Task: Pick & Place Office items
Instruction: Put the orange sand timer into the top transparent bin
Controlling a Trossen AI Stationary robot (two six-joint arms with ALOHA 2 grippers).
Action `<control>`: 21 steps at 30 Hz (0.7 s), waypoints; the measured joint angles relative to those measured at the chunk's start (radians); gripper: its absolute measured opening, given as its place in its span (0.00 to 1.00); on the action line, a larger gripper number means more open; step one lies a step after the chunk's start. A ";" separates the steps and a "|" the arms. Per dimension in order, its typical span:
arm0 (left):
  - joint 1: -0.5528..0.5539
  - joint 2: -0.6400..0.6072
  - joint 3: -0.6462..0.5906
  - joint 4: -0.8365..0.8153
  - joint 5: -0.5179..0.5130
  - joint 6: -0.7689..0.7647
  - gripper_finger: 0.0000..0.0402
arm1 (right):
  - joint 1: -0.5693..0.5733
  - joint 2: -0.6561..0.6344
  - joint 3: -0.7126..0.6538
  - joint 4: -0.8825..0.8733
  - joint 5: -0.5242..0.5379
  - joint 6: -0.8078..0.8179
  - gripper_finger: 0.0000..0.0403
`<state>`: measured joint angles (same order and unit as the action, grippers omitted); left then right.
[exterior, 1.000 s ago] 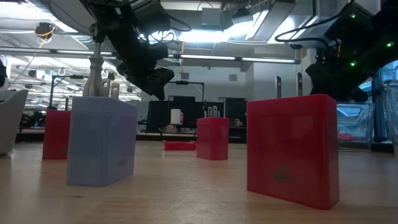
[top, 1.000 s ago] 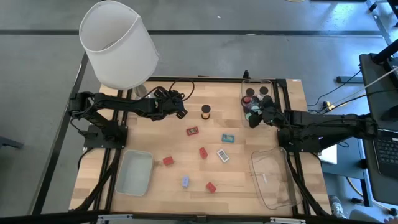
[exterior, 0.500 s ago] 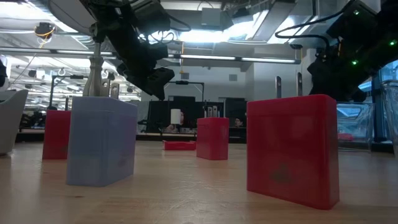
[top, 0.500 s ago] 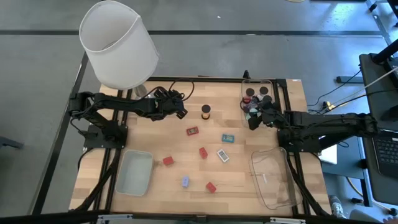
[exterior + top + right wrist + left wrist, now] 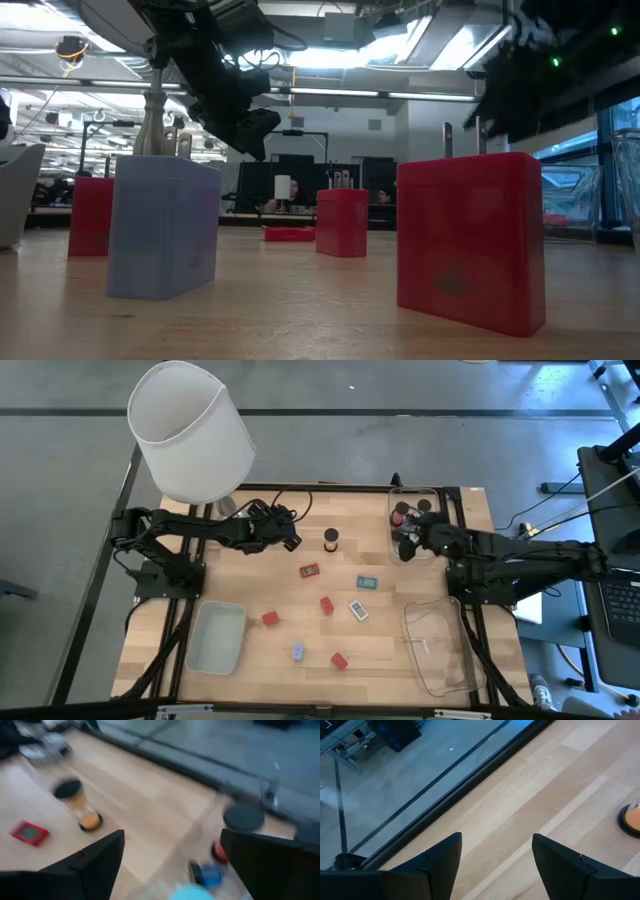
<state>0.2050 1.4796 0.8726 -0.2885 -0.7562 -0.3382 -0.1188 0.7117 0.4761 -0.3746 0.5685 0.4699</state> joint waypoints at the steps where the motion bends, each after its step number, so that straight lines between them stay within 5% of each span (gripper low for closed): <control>1: 0.000 0.000 0.000 0.000 0.002 0.000 0.60 | 0.000 0.001 0.009 0.033 -0.004 -0.030 0.84; 11: -0.010 0.000 0.000 0.062 0.221 0.097 0.60 | 0.001 0.044 0.011 0.272 -0.097 -0.219 0.83; 21: -0.052 0.000 0.000 0.089 0.225 0.140 0.60 | 0.001 0.281 0.011 0.613 -0.138 -0.431 0.83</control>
<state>0.1533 1.4796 0.8726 -0.1996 -0.5312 -0.1982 -0.1181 0.9925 0.4866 0.2383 0.4307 0.0384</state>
